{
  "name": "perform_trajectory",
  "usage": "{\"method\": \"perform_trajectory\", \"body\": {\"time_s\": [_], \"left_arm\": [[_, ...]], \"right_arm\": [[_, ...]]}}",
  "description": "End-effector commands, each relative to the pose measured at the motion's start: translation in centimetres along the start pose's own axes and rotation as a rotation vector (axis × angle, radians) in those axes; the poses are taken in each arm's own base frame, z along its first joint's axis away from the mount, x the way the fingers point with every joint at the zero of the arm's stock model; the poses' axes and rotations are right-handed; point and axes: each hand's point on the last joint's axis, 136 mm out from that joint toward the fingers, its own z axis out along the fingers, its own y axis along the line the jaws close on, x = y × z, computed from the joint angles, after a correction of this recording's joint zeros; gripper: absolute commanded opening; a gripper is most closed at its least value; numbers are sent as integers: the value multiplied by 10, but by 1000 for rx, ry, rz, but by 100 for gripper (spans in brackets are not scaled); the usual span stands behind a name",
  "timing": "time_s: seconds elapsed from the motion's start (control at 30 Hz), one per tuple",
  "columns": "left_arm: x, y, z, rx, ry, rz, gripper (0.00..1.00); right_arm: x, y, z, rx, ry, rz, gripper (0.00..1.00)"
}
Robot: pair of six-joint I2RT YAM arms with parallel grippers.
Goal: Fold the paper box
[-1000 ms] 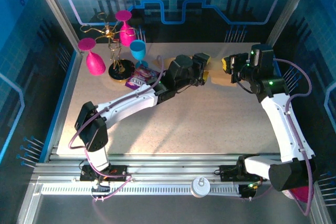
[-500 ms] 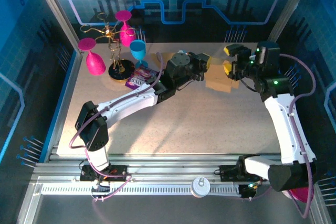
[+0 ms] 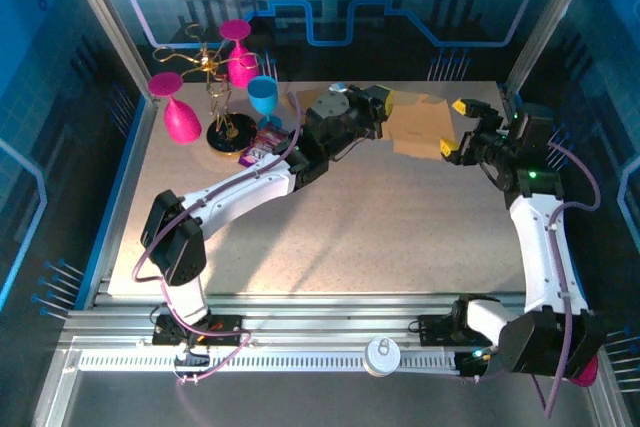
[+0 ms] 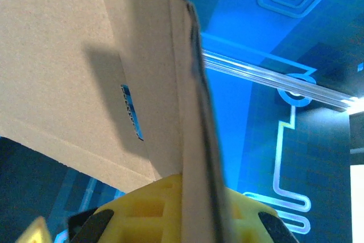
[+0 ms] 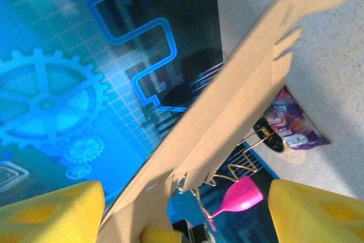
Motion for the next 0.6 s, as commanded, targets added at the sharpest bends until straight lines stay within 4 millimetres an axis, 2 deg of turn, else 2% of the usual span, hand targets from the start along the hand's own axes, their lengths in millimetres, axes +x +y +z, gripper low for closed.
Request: {"method": "perform_trajectory", "body": {"time_s": [0.0, 0.17, 0.33, 0.5, 0.57], "left_arm": [[6, -12, 1, 54, 30, -23, 0], [4, -12, 0, 61, 28, -30, 0], [1, -11, 1, 62, 22, -29, 0], [-2, -9, 3, 56, 20, -27, 0], [-2, -9, 4, 54, 22, -29, 0]], "right_arm": [[-3, 23, 9, -115, 48, 121, 75], [-17, 38, 22, -187, 55, 203, 69], [-23, 37, 34, -209, 96, 264, 51], [-22, 35, 35, -202, 112, 277, 37], [-23, 36, 36, -210, 112, 283, 29]]}}
